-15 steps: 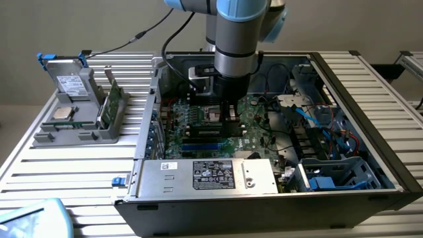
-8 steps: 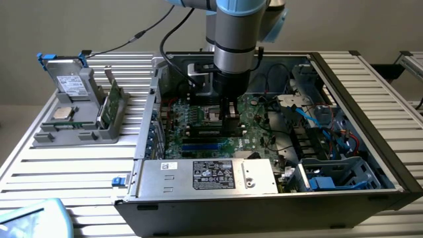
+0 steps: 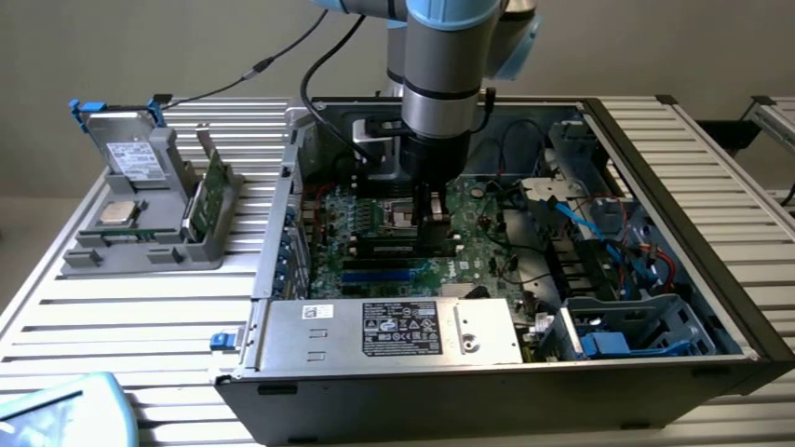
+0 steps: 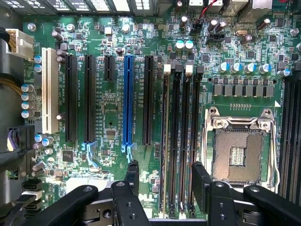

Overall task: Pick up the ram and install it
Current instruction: 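Press down the ram until it locks into place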

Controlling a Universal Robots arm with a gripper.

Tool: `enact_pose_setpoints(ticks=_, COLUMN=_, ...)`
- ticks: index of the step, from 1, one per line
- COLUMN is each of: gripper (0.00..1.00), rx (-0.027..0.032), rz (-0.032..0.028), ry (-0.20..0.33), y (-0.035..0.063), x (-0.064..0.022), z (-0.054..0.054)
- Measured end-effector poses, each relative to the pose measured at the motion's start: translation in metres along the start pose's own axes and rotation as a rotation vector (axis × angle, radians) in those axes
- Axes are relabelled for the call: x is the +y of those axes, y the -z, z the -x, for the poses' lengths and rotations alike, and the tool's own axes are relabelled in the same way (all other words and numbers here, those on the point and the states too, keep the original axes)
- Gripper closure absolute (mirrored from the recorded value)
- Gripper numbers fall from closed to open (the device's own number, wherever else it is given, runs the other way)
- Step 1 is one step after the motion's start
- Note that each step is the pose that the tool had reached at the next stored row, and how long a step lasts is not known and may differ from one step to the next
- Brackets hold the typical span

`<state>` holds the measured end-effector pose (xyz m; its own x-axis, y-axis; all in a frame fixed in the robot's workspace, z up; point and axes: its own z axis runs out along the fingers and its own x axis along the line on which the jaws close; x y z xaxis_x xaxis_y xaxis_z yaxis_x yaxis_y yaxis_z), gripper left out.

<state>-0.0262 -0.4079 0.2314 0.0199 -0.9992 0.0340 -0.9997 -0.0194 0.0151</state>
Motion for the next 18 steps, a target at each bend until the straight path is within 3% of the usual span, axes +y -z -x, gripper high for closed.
enact_pose_setpoints(ticks=6, gripper=0.43, rx=-0.0010, rz=-0.0002, ry=0.000, y=0.0000, x=0.0000, z=0.0000)
enact_pose_setpoints(ticks=8, gripper=0.51, rx=-0.0011, rz=-0.0002, ry=0.000, y=0.0000, x=0.0000, z=0.0000)
enact_pose_setpoints(ticks=10, gripper=0.51, rx=-0.0012, rz=-0.0003, ry=0.000, y=0.0000, x=0.0000, z=0.0000)
enact_pose_setpoints(ticks=11, gripper=0.58, rx=-0.0015, rz=-0.0005, ry=0.000, y=0.0001, x=0.0000, z=0.0000)
enact_pose_setpoints(ticks=16, gripper=0.58, rx=-0.0014, rz=-0.0005, ry=0.001, y=0.0057, x=0.0001, z=-0.0002)
enact_pose_setpoints(ticks=18, gripper=0.67, rx=-0.0014, rz=-0.0005, ry=0.001, y=0.0057, x=0.0001, z=-0.0002)
